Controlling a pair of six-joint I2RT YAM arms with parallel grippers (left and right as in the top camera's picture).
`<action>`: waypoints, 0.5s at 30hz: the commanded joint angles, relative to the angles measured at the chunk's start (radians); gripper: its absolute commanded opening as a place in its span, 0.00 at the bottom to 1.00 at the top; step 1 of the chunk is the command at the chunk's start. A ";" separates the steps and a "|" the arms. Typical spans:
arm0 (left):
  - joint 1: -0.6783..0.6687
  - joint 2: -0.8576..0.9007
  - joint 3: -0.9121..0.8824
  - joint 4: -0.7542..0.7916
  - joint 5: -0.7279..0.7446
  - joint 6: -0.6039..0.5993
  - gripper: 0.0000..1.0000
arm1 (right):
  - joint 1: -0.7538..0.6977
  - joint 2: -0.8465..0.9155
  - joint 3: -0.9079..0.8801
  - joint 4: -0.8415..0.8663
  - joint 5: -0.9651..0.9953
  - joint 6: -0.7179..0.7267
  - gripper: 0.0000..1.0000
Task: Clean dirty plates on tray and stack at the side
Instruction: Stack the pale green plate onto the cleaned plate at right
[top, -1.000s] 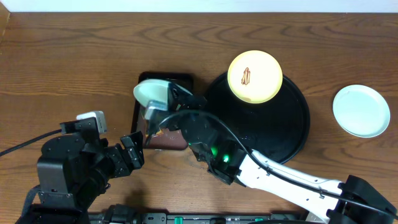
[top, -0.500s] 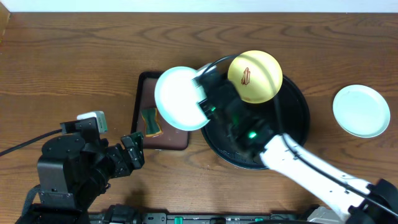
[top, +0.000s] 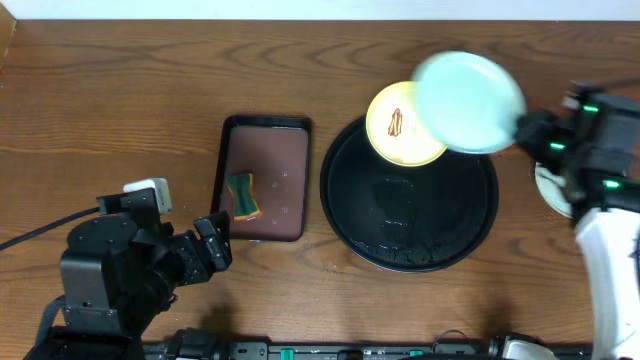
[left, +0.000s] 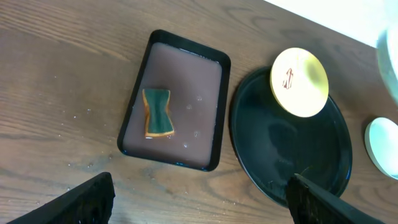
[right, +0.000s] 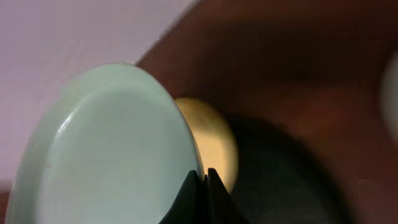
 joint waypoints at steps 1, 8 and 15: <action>0.005 0.001 -0.003 0.000 -0.009 0.002 0.89 | -0.173 0.034 0.005 -0.060 0.069 0.007 0.01; 0.005 0.001 -0.003 0.000 -0.009 0.002 0.89 | -0.406 0.166 0.005 -0.061 0.324 -0.062 0.01; 0.005 0.001 -0.003 0.000 -0.009 0.002 0.89 | -0.436 0.285 0.005 -0.088 0.443 -0.126 0.01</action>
